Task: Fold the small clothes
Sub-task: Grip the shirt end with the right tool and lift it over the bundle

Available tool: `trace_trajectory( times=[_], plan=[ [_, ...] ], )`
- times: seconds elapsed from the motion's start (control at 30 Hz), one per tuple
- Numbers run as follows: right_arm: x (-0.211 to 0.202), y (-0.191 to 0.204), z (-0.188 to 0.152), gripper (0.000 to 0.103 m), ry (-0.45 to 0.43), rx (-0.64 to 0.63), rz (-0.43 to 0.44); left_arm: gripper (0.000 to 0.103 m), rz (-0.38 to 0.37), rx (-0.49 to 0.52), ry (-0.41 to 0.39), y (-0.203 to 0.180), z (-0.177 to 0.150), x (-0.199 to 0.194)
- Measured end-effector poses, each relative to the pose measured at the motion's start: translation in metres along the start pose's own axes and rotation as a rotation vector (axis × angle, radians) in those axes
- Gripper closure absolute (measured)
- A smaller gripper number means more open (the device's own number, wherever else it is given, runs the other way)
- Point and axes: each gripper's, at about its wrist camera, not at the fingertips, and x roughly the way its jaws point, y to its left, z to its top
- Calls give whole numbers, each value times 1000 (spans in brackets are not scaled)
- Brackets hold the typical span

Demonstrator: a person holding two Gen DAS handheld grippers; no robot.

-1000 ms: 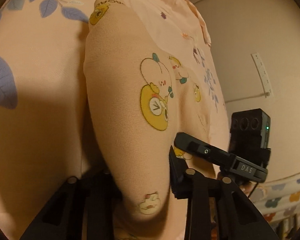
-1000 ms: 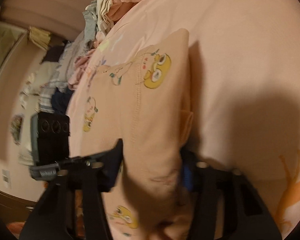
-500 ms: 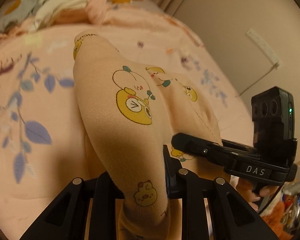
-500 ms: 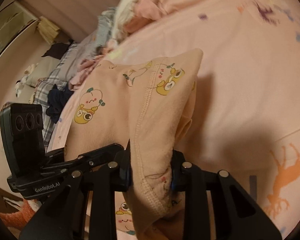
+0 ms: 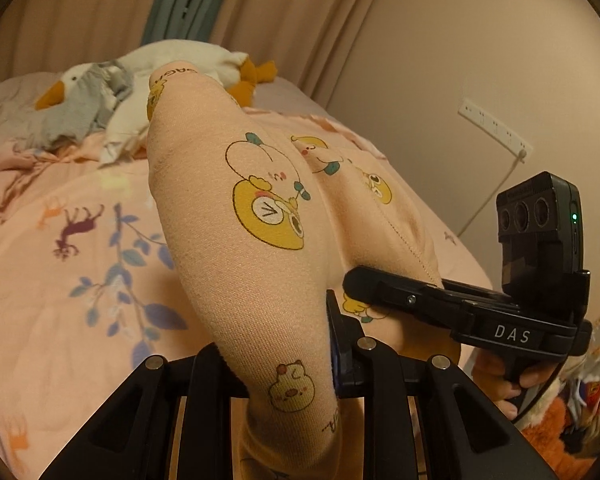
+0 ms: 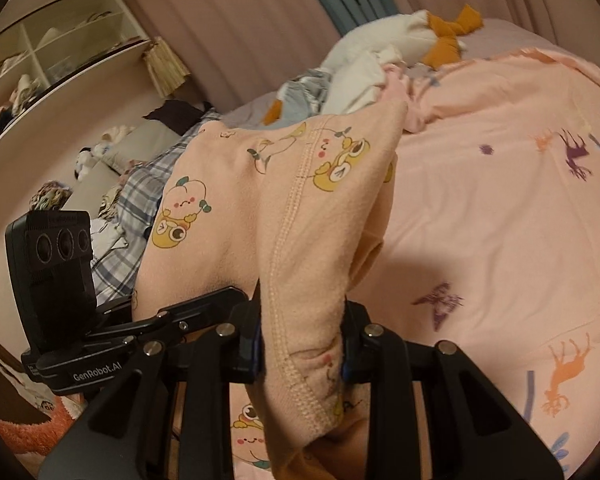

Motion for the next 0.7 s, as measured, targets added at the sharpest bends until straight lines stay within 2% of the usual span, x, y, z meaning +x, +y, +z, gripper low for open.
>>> trace_trajectory(
  times=[0.1, 0.37, 0.5, 0.7],
  plan=[
    [0, 15, -1, 75, 4, -16, 10, 81, 20, 26, -20, -1, -5, -13],
    [5, 68, 0, 75, 0, -72, 48, 81, 37, -11, -85, 22, -11, -58],
    [18, 88, 4, 75, 10, -91, 71, 81, 64, -27, -95, 36, -10, -73],
    [45, 107, 8, 75, 30, -106, 87, 81, 59, -76, -79, 65, -5, -78]
  ],
)
